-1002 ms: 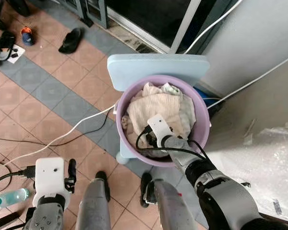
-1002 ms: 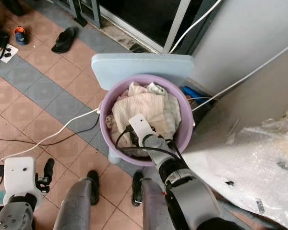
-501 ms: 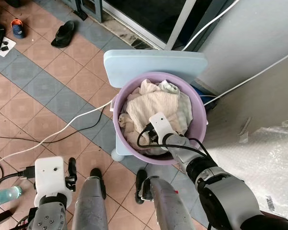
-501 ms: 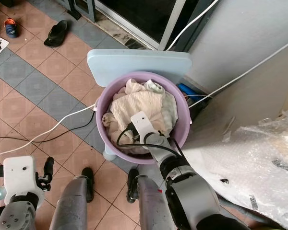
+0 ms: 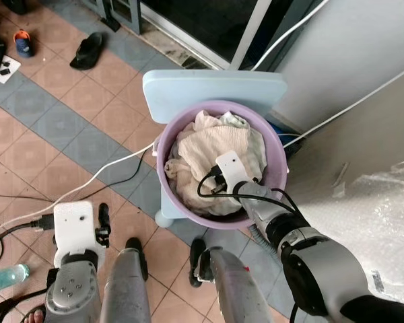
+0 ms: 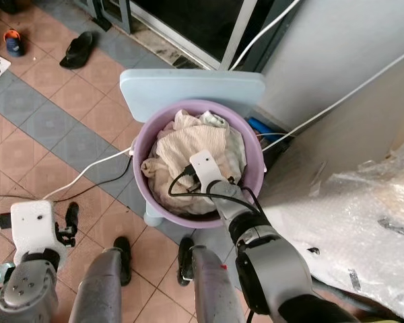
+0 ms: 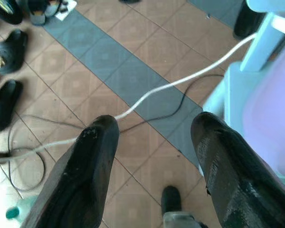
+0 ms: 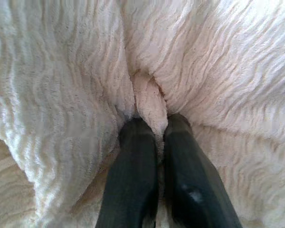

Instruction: Clothes washing

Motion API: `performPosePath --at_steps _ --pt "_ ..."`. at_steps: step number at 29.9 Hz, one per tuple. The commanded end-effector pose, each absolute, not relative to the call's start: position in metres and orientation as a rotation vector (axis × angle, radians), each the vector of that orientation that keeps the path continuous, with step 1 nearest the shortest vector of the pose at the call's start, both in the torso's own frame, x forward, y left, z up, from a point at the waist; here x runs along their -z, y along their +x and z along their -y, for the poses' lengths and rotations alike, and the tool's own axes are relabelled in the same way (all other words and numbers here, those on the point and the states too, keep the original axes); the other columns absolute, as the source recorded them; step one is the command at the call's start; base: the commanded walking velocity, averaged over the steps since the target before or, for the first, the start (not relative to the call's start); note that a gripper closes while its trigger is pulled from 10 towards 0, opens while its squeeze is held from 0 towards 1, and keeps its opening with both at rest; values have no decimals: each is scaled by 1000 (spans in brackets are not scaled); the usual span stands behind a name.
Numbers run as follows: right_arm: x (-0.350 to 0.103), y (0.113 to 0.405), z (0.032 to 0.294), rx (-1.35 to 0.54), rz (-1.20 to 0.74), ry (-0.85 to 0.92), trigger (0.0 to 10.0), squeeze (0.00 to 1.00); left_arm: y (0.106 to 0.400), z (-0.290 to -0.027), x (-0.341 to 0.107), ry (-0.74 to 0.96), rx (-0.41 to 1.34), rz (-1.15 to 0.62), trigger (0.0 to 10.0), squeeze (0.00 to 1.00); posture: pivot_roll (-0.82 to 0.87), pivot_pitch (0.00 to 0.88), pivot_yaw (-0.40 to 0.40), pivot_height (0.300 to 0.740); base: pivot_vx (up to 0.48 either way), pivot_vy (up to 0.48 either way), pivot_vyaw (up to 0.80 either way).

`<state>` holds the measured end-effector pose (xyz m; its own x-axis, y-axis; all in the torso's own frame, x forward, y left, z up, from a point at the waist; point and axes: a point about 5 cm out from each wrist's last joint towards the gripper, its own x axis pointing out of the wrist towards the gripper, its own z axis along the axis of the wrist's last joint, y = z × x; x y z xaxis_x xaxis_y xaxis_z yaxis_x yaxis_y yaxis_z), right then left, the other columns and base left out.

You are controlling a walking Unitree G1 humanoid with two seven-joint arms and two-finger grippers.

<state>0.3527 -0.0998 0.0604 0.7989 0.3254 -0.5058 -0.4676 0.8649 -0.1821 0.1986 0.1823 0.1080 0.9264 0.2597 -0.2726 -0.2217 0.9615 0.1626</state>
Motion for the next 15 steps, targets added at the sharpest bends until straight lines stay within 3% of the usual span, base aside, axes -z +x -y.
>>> performPosePath --at_steps 1,8,15 --pt "-81 365 114 -437 -403 -287 0 0 207 -183 -101 134 -225 -303 10000 0 167 186 -104 740 0 0 0" --pt "-140 391 136 -397 -178 -170 0 0 249 -162 -106 230 -99 -194 10000 0 86 54 -18 740 0 0 0" --pt "-164 374 149 -348 62 -98 0 0 260 -150 -108 213 -84 -146 10000 0 42 14 28 740 0 0 0"
